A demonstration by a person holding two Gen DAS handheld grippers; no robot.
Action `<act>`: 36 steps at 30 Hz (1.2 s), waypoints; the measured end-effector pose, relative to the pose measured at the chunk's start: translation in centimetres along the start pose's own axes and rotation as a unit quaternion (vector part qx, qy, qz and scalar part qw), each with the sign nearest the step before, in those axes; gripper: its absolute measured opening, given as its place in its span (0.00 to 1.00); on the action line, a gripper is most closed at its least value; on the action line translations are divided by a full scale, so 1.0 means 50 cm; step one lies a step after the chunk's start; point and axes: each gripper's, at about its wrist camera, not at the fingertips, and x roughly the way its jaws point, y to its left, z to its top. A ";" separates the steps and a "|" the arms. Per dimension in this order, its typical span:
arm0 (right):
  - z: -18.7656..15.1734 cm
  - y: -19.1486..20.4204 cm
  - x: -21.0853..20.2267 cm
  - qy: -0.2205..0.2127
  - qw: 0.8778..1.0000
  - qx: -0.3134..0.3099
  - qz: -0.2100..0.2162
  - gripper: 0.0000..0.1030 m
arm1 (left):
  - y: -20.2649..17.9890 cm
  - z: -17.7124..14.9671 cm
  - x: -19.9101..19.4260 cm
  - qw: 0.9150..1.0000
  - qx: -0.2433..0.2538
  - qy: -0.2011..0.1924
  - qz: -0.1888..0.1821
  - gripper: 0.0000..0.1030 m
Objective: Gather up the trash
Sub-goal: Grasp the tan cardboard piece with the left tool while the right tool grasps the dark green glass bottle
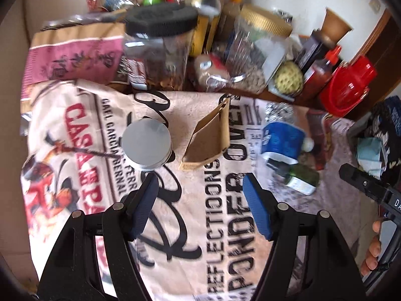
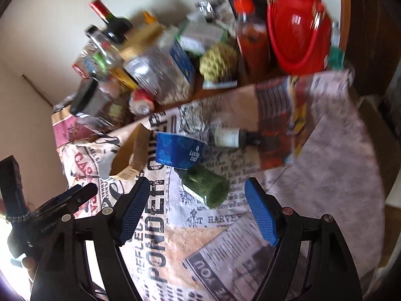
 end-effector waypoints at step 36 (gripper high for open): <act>-0.041 -0.083 -0.070 -0.006 0.999 -0.019 -0.029 0.60 | -0.089 0.018 0.029 1.000 -0.001 -0.016 -0.022 0.15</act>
